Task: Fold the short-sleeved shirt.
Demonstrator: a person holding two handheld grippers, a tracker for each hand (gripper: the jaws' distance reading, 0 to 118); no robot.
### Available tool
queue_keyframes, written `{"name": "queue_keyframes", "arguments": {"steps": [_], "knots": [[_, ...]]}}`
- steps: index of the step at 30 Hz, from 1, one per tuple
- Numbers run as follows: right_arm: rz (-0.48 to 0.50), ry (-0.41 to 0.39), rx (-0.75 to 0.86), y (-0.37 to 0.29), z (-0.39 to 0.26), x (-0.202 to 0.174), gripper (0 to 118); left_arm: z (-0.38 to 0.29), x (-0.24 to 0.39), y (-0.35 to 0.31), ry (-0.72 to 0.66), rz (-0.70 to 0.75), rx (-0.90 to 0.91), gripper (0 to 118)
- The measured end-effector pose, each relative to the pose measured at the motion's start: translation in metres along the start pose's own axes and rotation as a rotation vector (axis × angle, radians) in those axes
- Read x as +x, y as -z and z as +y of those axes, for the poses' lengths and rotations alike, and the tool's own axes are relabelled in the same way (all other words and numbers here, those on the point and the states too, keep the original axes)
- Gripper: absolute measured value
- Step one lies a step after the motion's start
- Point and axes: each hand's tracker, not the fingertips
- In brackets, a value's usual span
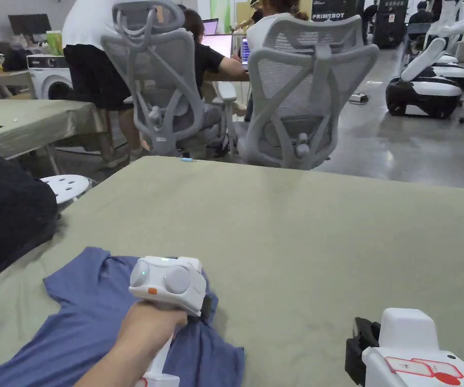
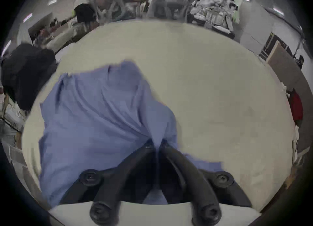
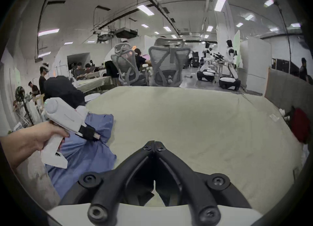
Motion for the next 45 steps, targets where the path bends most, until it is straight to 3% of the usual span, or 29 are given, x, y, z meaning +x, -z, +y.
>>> {"name": "queue_keyframes", "arguments": {"steps": [6, 15, 20, 24, 27, 28, 30, 31, 32, 37, 41, 42, 43, 44, 45], "knots": [[-0.166, 0.022, 0.06, -0.064, 0.006, 0.076, 0, 0.042, 0.125, -0.063, 0.018, -0.282, 0.159, 1], [-0.429, 0.051, 0.108, -0.154, -0.004, 0.186, 0, 0.06, 0.397, -0.137, 0.28, -0.746, 0.239, 1], [-0.525, 0.087, 0.08, -0.179, -0.025, 0.237, 0, 0.009, 0.503, -0.084, 0.453, -0.7, 0.11, 1], [-0.549, 0.126, 0.053, -0.182, -0.041, 0.265, 0, -0.037, 0.531, -0.01, 0.442, -0.616, -0.034, 1], [-0.558, 0.128, 0.036, -0.18, -0.048, 0.275, 0, -0.057, 0.533, 0.018, 0.437, -0.576, -0.03, 4], [-0.56, 0.132, 0.034, -0.179, -0.049, 0.276, 0, -0.057, 0.529, 0.018, 0.404, -0.589, -0.005, 13], [-0.558, 0.136, 0.031, -0.178, -0.049, 0.276, 0, -0.054, 0.522, 0.007, 0.362, -0.6, 0.068, 82], [-0.556, 0.137, 0.029, -0.175, -0.048, 0.275, 0, -0.051, 0.518, -0.001, 0.348, -0.6, 0.113, 105], [-0.551, 0.137, 0.03, -0.176, -0.046, 0.27, 0, -0.048, 0.507, -0.016, 0.336, -0.603, 0.178, 111], [-0.482, 0.087, 0.076, -0.175, -0.028, 0.234, 0, -0.048, 0.415, -0.102, 0.341, -0.546, 0.479, 98], [-0.4, 0.052, 0.122, -0.162, -0.016, 0.196, 0, -0.094, 0.322, -0.148, 0.326, -0.292, 0.701, 83], [-0.376, 0.042, 0.13, -0.158, -0.014, 0.185, 0, -0.109, 0.298, -0.155, 0.31, -0.23, 0.72, 74], [-0.364, 0.032, 0.133, -0.152, -0.012, 0.176, 0, -0.122, 0.277, -0.161, 0.297, -0.173, 0.742, 53], [-0.346, 0.018, 0.136, -0.148, -0.01, 0.165, 0, -0.134, 0.259, -0.165, 0.272, -0.117, 0.754, 19], [-0.326, 0.007, 0.137, -0.144, -0.008, 0.156, 0, -0.144, 0.245, -0.17, 0.242, -0.076, 0.756, 0]]}}
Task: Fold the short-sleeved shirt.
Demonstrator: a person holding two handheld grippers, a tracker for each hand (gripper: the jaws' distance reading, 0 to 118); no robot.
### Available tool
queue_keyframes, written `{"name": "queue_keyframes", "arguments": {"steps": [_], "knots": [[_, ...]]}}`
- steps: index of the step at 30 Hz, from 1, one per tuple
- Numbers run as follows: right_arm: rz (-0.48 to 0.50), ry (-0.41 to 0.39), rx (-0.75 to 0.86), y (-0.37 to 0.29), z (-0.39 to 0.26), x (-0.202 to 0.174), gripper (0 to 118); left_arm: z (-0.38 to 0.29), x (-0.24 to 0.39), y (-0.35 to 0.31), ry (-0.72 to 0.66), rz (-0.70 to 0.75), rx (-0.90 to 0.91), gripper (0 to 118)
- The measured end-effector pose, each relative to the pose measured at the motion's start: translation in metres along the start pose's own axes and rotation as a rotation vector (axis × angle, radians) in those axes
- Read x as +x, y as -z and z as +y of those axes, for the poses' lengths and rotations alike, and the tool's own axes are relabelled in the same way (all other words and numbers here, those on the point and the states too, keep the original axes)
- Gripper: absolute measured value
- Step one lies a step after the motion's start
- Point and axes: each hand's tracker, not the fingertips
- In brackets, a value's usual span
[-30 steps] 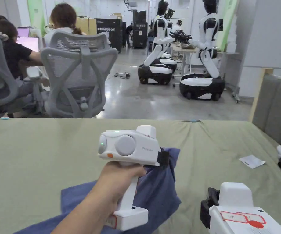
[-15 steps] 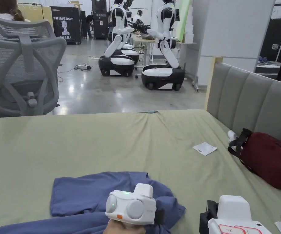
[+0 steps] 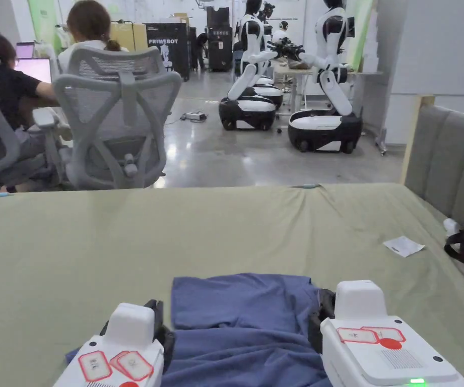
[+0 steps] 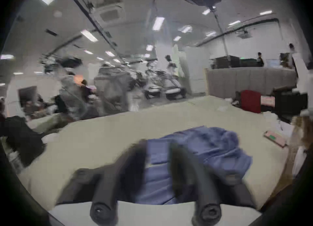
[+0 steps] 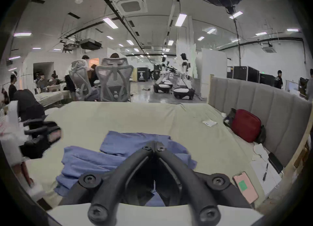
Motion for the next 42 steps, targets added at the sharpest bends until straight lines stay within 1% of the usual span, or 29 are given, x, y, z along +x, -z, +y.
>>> {"name": "queue_keyframes", "arguments": {"steps": [2, 6, 8, 10, 11, 13, 16, 17, 18, 19, 20, 21, 22, 23, 24, 25, 26, 27, 28, 29, 30, 31, 32, 33, 34, 35, 38, 40, 42], "knots": [[0.019, -0.012, -0.005, 0.003, 0.0, -0.017, 0, -0.007, -0.025, -0.02, -0.038, 0.061, -0.034, 0], [0.066, -0.058, -0.018, 0.003, -0.001, -0.042, 0, -0.001, -0.084, -0.012, -0.122, 0.052, -0.179, 0], [0.072, -0.065, -0.015, 0.0, -0.001, -0.048, 0, 0.011, -0.119, 0.017, -0.165, 0.047, -0.298, 0], [0.075, -0.07, -0.016, -0.002, -0.001, -0.05, 0, 0.019, -0.153, 0.061, -0.218, -0.037, -0.449, 0], [0.071, -0.072, -0.018, -0.002, -0.001, -0.049, 0, 0.02, -0.164, 0.079, -0.281, -0.06, -0.466, 0], [0.061, -0.072, -0.02, -0.002, -0.002, -0.047, 0, 0.017, -0.177, 0.122, -0.363, -0.131, -0.627, 0], [0.039, -0.069, -0.031, 0.001, -0.005, -0.039, 0, -0.001, -0.176, 0.172, -0.427, -0.164, -0.775, 0], [0.029, -0.07, -0.036, 0.002, -0.005, -0.036, 0, -0.006, -0.174, 0.185, -0.429, -0.159, -0.803, 8], [0.022, -0.069, -0.04, 0.001, -0.007, -0.032, 0, -0.012, -0.169, 0.198, -0.383, -0.141, -0.825, 25], [0.015, -0.069, -0.043, 0.003, -0.009, -0.028, 0, -0.018, -0.165, 0.211, -0.348, -0.135, -0.869, 36], [0.008, -0.071, -0.048, 0.004, -0.01, -0.024, 0, -0.025, -0.161, 0.216, -0.352, -0.134, -0.899, 49], [-0.005, -0.074, -0.056, 0.005, -0.012, -0.019, 0, -0.034, -0.157, 0.225, -0.364, -0.104, -0.922, 86], [-0.02, -0.073, -0.064, 0.005, -0.014, -0.014, 0, -0.04, -0.155, 0.232, -0.364, -0.095, -0.929, 108], [-0.029, -0.07, -0.069, 0.007, -0.015, -0.009, 0, -0.043, -0.154, 0.236, -0.373, -0.097, -0.918, 106], [-0.038, -0.064, -0.073, 0.009, -0.016, -0.004, 0, -0.05, -0.154, 0.241, -0.386, -0.08, -0.928, 96], [-0.05, -0.062, -0.078, 0.011, -0.018, 0.002, 0, -0.057, -0.15, 0.248, -0.391, -0.064, -0.944, 90], [-0.059, -0.062, -0.084, 0.011, -0.02, 0.005, 0, -0.063, -0.147, 0.252, -0.376, -0.06, -0.968, 89], [-0.069, -0.061, -0.089, 0.013, -0.022, 0.01, 0, -0.071, -0.142, 0.256, -0.345, -0.057, -1.008, 86], [-0.078, -0.056, -0.094, 0.014, -0.023, 0.015, 0, -0.082, -0.146, 0.267, -0.319, -0.065, -1.042, 76], [-0.084, -0.053, -0.097, 0.014, -0.024, 0.019, 0, -0.085, -0.14, 0.267, -0.255, -0.05, -1.055, 71], [-0.095, -0.053, -0.103, 0.013, -0.026, 0.024, 0, -0.081, -0.136, 0.264, -0.189, -0.07, -1.018, 69], [-0.108, -0.057, -0.109, 0.014, -0.027, 0.028, 0, -0.076, -0.135, 0.264, -0.18, -0.057, -1.032, 61], [-0.115, -0.057, -0.113, 0.015, -0.028, 0.032, 0, -0.072, -0.133, 0.263, -0.159, -0.071, -1.035, 38], [-0.123, -0.055, -0.119, 0.016, -0.028, 0.038, 0, -0.067, -0.13, 0.262, -0.083, -0.085, -1.032, 9], [-0.129, -0.053, -0.124, 0.017, -0.028, 0.044, 0, -0.065, -0.131, 0.261, -0.074, -0.104, -1.03, 0], [-0.131, -0.054, -0.128, 0.019, -0.029, 0.051, 0, -0.062, -0.133, 0.26, -0.123, -0.097, -1.022, 0], [-0.15, -0.078, -0.151, 0.029, -0.03, 0.08, 0, -0.043, -0.135, 0.238, -0.153, -0.135, -0.933, 0], [-0.187, -0.118, -0.189, 0.038, -0.031, 0.108, 0, -0.023, -0.14, 0.218, -0.189, -0.157, -0.833, 0], [-0.197, -0.166, -0.255, 0.054, -0.039, 0.139, 0, -0.008, -0.141, 0.2, -0.17, -0.166, -0.755, 0]]}}
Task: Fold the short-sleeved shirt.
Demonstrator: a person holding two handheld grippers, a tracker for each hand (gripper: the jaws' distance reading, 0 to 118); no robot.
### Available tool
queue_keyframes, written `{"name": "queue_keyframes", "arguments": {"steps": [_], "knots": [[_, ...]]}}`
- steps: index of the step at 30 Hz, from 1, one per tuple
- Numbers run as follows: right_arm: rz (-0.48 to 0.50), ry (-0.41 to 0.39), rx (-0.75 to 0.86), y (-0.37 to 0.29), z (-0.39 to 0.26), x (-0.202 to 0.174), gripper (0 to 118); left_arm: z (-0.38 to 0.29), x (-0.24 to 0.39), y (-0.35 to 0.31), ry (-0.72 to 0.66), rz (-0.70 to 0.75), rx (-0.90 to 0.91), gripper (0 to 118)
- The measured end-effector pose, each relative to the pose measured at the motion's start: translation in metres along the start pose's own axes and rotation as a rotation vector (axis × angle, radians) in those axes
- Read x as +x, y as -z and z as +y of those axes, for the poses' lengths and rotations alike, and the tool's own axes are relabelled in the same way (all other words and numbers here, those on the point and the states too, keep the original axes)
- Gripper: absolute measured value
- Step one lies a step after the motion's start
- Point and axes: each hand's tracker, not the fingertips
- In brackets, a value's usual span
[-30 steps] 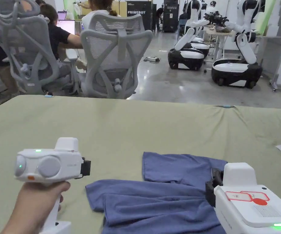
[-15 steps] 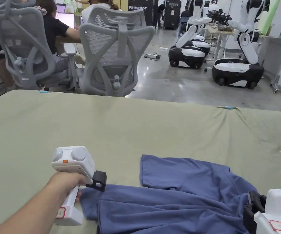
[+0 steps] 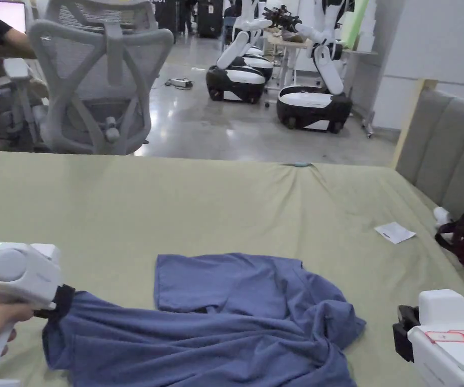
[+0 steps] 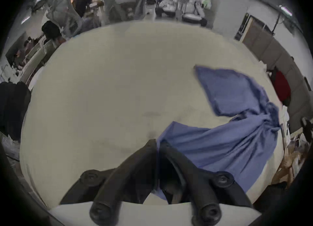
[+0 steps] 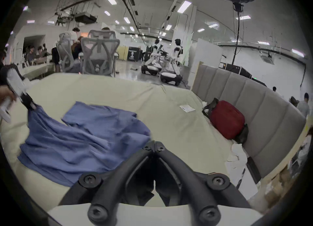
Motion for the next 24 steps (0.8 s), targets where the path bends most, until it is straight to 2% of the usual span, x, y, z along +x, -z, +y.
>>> {"name": "queue_keyframes", "arguments": {"steps": [3, 4, 6, 8, 9, 11, 12, 15, 17, 18, 20, 21, 22, 23, 24], "knots": [[0.006, -0.051, -0.136, 0.047, -0.018, 0.027, 0, -0.001, 0.001, -0.017, 0.024, -0.013, 0.032, 0], [0.026, -0.039, -0.14, 0.057, -0.023, 0.033, 0, -0.002, 0.001, -0.02, 0.022, -0.016, 0.042, 0], [0.112, -0.003, -0.151, 0.08, -0.027, 0.036, 3, -0.001, 0.002, -0.02, 0.022, -0.02, 0.047, 0], [0.178, -0.008, -0.175, 0.1, -0.028, 0.029, 11, -0.002, 0.003, -0.02, 0.021, -0.02, 0.052, 0], [0.214, -0.028, -0.205, 0.113, -0.027, 0.024, 38, -0.001, 0.002, -0.019, 0.02, -0.023, 0.052, 0], [0.216, -0.064, -0.205, 0.134, -0.029, 0.013, 108, -0.001, 0.002, -0.017, 0.026, -0.014, 0.05, 0], [0.223, -0.093, -0.201, 0.143, -0.027, 0.008, 116, -0.001, 0.003, -0.016, 0.047, -0.005, 0.039, 0], [0.236, -0.187, -0.23, 0.173, -0.026, -0.003, 114, -0.002, 0.003, -0.015, 0.051, -0.006, 0.034, 0], [0.273, -0.205, -0.255, 0.19, -0.024, -0.004, 112, -0.002, 0.002, -0.013, 0.057, 0.001, 0.028, 0], [0.318, -0.187, -0.289, 0.197, -0.023, -0.003, 103, -0.002, 0.002, -0.011, 0.054, 0.004, 0.027, 0], [0.483, -0.102, -0.371, 0.203, -0.022, 0.004, 62, -0.002, -0.001, -0.009, 0.047, 0.003, 0.022, 0], [0.437, -0.104, -0.339, 0.197, -0.021, 0.007, 53, -0.003, -0.001, -0.009, 0.055, 0.003, 0.014, 0], [0.436, -0.109, -0.333, 0.193, -0.018, 0.011, 21, -0.004, -0.001, -0.008, 0.068, 0.005, 0.006, 0], [0.448, -0.092, -0.339, 0.189, -0.016, 0.016, 5, -0.006, -0.001, -0.009, 0.076, 0.008, 0.007, 0], [0.433, -0.051, -0.337, 0.179, -0.011, 0.021, 5, -0.007, -0.001, -0.01, 0.082, 0.008, 0.011, 0]]}}
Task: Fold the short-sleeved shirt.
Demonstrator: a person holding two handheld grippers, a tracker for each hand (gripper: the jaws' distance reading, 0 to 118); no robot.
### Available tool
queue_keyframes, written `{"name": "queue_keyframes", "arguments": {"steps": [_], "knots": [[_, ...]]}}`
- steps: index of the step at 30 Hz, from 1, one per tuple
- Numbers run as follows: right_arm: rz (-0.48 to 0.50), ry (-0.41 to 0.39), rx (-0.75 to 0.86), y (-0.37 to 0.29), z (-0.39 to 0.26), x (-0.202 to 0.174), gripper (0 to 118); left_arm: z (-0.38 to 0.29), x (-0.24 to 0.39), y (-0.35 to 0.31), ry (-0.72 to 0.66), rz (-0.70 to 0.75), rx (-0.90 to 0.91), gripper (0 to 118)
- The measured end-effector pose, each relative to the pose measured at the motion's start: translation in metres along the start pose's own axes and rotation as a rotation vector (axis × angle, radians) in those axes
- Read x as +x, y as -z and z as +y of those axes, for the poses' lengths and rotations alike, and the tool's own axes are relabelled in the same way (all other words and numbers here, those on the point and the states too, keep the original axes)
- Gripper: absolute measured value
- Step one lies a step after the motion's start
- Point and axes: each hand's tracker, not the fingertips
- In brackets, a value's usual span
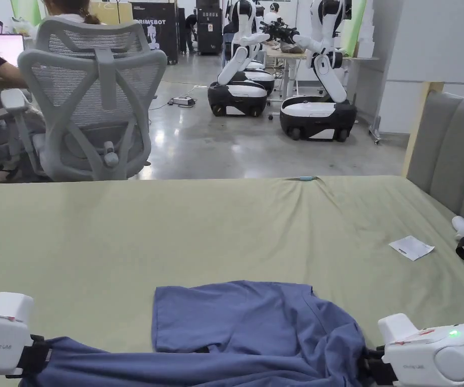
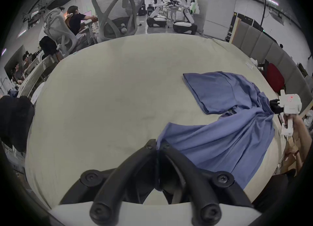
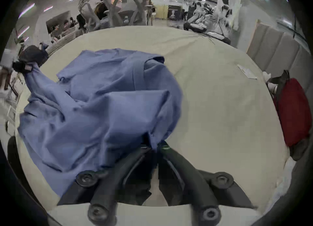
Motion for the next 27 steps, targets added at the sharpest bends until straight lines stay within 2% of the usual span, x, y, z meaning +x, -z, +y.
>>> {"name": "queue_keyframes", "arguments": {"steps": [2, 3, 7, 10, 14, 18, 21, 27], "knots": [[0.023, 0.039, 0.063, -0.023, -0.001, -0.001, 5, -0.003, -0.001, -0.007, -0.003, 0.004, 0.018, 0], [-0.023, 0.039, 0.09, -0.037, 0.002, -0.005, 5, -0.003, -0.001, -0.012, -0.004, 0.012, 0.045, 0], [-0.097, 0.043, 0.216, -0.098, 0.019, -0.018, 5, 0.002, -0.002, -0.04, 0.064, 0.094, 0.135, 0], [-0.203, 0.042, 0.311, -0.142, 0.046, -0.034, 6, 0.016, -0.009, -0.07, 0.07, 0.158, 0.231, 0], [-0.35, 0.075, 0.46, -0.193, 0.088, -0.06, 6, 0.043, -0.024, -0.11, 0.075, 0.335, 0.4, 0], [-0.514, 0.063, 0.602, -0.227, 0.129, -0.081, 6, 0.071, -0.042, -0.143, 0.054, 0.432, 0.514, 0], [-0.59, 0.035, 0.678, -0.247, 0.16, -0.088, 6, 0.094, -0.053, -0.163, 0.077, 0.517, 0.571, 0], [-0.718, -0.017, 0.731, -0.28, 0.231, -0.087, 6, 0.152, -0.07, -0.2, 0.091, 0.64, 0.693, 0]]}}
